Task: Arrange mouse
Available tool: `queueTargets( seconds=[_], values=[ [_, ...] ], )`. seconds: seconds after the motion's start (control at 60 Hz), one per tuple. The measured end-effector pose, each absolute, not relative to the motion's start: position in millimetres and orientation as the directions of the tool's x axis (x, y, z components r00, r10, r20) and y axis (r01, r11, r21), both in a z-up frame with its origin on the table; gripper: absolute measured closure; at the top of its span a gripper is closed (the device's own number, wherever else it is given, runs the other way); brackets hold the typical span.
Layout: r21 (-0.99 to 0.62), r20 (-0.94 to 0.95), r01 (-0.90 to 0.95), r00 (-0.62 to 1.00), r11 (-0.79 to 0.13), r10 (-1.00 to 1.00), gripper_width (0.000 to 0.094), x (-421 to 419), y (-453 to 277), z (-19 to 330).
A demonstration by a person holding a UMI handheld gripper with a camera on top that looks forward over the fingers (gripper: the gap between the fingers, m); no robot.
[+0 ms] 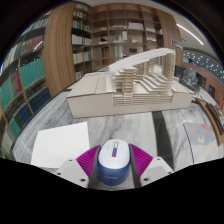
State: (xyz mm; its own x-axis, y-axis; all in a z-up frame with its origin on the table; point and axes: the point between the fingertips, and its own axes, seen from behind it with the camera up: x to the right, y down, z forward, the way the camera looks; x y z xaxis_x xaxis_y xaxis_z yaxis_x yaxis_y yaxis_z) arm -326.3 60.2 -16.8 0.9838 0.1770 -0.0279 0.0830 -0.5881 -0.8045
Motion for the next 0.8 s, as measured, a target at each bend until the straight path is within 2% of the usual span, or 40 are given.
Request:
queueTargets(
  seconds=[0.067, 0.117, 0.167, 0.267, 0.333, 0.367, 0.433, 0.533, 0.617, 0.717, 0.733, 0.8],
  values=[
    [-0.788, -0.048, 0.072, 0.983, -0.612, 0.179, 0.0506, -324.7, 59.0, -18.3],
    [-0.785, -0.13, 0.021, 0.972, -0.62, 0.196, 0.0518, -330.6, 57.0, -4.5],
    [-0.822, -0.156, -0.002, 0.963, -0.569, 0.221, 0.0534, -325.5, 61.5, 29.4],
    [-0.906, -0.041, 0.046, 0.98, -0.421, 0.195, 0.0535, -258.0, 81.6, 103.0],
    [-0.924, -0.019, 0.041, 0.988, -0.381, 0.152, 0.0535, -201.2, 86.1, 130.8],
    [-0.927, -0.011, 0.036, 0.992, -0.373, 0.122, 0.0534, -169.0, 87.6, 134.0],
    [-0.913, 0.011, 0.026, 0.999, -0.408, 0.04, 0.0537, -95.9, 90.0, 117.4],
    [-0.86, -0.018, -0.038, 0.999, -0.509, -0.045, 0.0537, -22.1, 81.5, 51.0],
    [-0.839, -0.037, -0.075, 0.996, -0.539, -0.081, 0.0537, 10.8, 78.1, 17.1],
    [-0.811, -0.045, -0.084, 0.996, -0.58, -0.082, 0.0521, 24.1, 73.6, -11.2],
    [-0.822, -0.058, -0.092, 0.995, -0.563, -0.079, 0.0518, 23.7, 76.6, -8.3],
    [-0.812, -0.06, -0.086, 0.996, -0.577, -0.063, 0.0446, 21.8, 77.4, -9.0]
  ],
)
